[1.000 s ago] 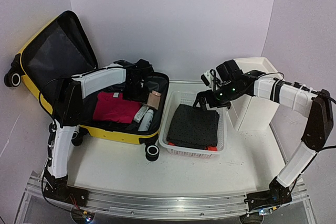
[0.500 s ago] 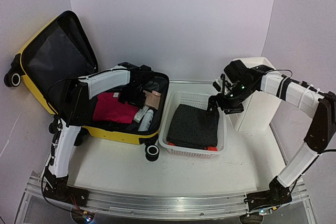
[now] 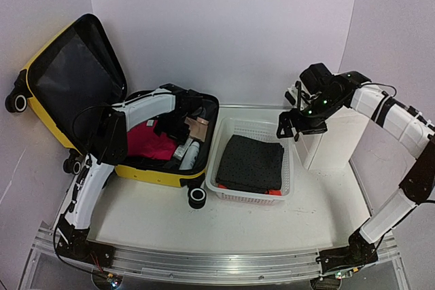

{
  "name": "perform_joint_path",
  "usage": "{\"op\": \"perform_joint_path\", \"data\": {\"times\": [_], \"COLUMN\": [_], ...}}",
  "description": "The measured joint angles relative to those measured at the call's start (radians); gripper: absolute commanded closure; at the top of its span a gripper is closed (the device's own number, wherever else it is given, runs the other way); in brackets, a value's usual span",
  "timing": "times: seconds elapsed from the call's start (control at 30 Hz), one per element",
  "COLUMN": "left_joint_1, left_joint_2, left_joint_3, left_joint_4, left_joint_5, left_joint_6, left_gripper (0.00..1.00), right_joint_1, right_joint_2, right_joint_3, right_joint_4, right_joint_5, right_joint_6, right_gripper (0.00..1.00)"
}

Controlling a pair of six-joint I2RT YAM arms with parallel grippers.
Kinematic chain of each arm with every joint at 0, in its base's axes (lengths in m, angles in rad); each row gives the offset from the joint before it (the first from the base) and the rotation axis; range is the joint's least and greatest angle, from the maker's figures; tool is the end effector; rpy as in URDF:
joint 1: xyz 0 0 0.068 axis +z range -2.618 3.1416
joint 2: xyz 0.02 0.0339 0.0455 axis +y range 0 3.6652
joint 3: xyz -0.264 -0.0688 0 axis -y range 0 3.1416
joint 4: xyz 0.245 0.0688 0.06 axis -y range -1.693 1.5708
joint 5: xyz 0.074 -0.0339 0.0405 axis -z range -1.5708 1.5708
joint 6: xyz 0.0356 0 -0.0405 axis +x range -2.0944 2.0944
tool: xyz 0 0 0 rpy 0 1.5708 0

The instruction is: Open, take out, and arrange the luggage

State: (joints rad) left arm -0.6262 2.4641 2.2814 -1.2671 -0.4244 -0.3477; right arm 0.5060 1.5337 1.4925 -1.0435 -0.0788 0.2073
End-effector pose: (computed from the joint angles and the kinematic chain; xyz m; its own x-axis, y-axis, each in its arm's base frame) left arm 0.4059 -0.2755 0.1878 -0.9245 0.2855 -0.2528 0.1902 0.9198 0.3432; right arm 0.2686 0.1520 0.3304 -0.8629 -0.2436 -0.4428 -0.3451 0.9241 0.1643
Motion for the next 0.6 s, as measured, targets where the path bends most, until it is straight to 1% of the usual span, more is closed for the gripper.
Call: {"op": "perform_joint_path", "data": {"times": [0.07,0.2,0.27,0.43,0.6], "left_joint_1": [0.001,0.003,0.007,0.032,0.079], "left_joint_2": [0.010,0.025,0.025,0.014,-0.026], "left_joint_3": [0.016,0.040,0.040,0.030,0.016], "left_joint_4": [-0.008,-0.014,-0.017,-0.015,-0.016], "left_joint_5": [0.000,0.002,0.003,0.030,0.130], "left_joint_6": [-0.001,-0.006,-0.019,-0.048,-0.063], "left_gripper": [0.21,0.32,0.35,0.36,0.35], "right_joint_1": [-0.002,-0.003,-0.006,-0.008,-0.008], "right_joint_2": [0.002,0.003,0.004,0.005,0.005], "right_joint_3": [0.010,0.013,0.013,0.013,0.013], "right_joint_4": [0.000,-0.001,-0.001,-0.001,-0.002], "right_joint_5": [0.013,0.022,0.023,0.020,0.013], "right_joint_6": [-0.012,-0.028,-0.032,-0.035,-0.034], "right_gripper": [0.02,0.02,0.02,0.02,0.02]}}
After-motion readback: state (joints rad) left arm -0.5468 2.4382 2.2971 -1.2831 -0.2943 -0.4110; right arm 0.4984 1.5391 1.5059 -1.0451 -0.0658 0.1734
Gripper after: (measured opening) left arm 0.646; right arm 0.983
